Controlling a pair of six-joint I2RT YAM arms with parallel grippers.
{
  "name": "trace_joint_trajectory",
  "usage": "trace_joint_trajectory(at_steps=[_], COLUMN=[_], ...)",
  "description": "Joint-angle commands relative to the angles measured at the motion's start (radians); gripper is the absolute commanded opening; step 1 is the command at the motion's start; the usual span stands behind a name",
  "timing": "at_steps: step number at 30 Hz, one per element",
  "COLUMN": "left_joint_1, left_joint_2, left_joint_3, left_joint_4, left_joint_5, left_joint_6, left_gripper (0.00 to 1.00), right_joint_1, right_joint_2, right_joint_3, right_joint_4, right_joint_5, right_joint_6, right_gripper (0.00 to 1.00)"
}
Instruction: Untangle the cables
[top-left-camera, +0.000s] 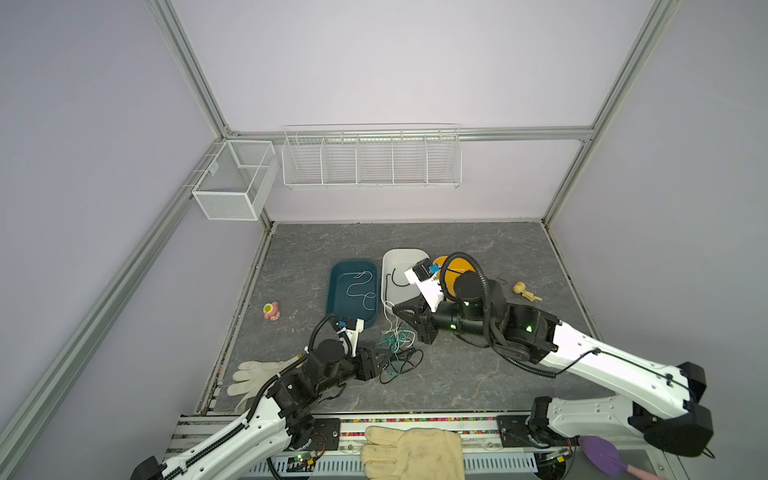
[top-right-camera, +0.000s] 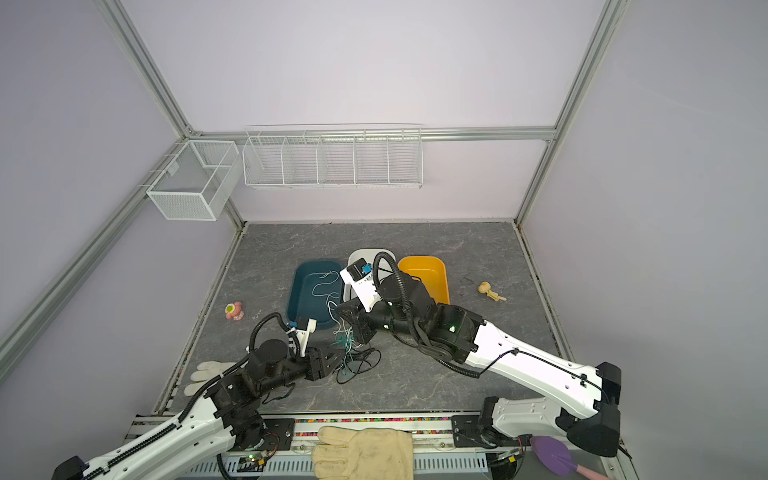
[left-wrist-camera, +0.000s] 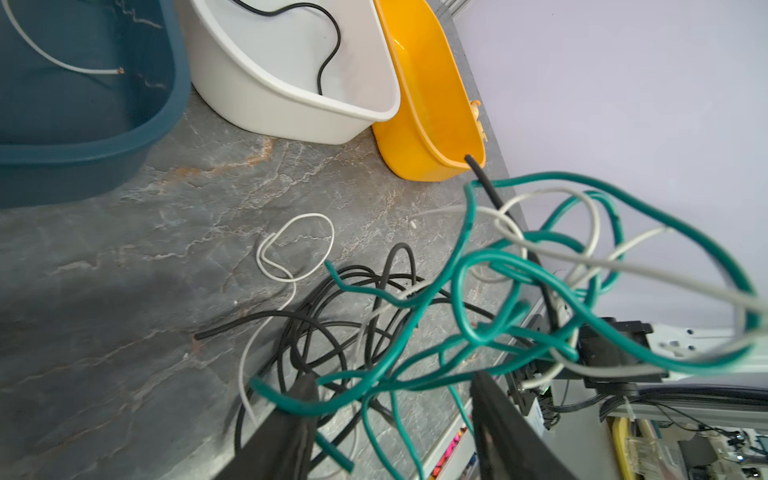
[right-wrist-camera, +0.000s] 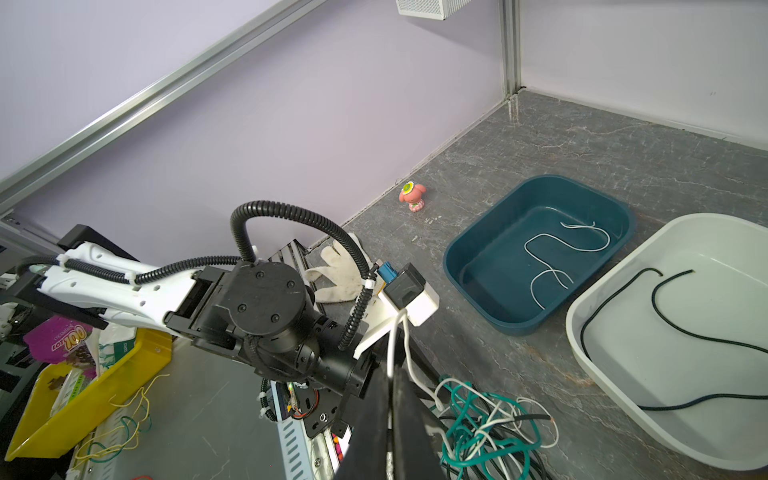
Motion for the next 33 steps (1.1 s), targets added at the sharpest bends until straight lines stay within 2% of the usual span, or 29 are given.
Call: trace_joint_trajectory(at_steps=[1,6,13,17,22,28,33], left_joint_1=[-0.006,-0.007,-0.007,-0.007,-0.007,-0.006,-0.006], left_joint_2=[-0.024,-0.016,0.05,0.08,0.107,0.107,0.096], left_joint_3=[-0.049,-0.071,-0.071,-0.071,-0.072,-0.084,-0.106], left_joint_4=[0.065,0.102,0.121,0.147,0.176,0.195,0.212], left_joint_5=[0.028,0.037,0.034,0.027,0.021,0.013,0.006], left_joint_6=[-0.019,-0.021,0.002,0.007,0.005,0.004,-0.007], left_gripper=[0.63,0.64,0.57,0.5,0.45,0.31,0.25], right_joint_1=[0.006,0.007,0.008,0.011,0.018,0.021,0.022], right_joint_2=[0.01,0.019,-0.004,-0.002,-0.008,-0.028,-0.044], right_joint_3=[-0.019,-0.017,-0.023,-0.019,-0.021,-0.02,-0.021], right_joint_4=[0.053,0.062,0.089,0.1,0.103,0.097,0.1], right_joint_5=[0.016,0.007,-0.043,-0.087,-0.085,-0.081,-0.077], right_joint_6=[0.0,0.006,0.024,0.036,0.041,0.04,0.044], right_gripper=[0.07,0.07,0.07,0.07,0.07,0.07,0.07])
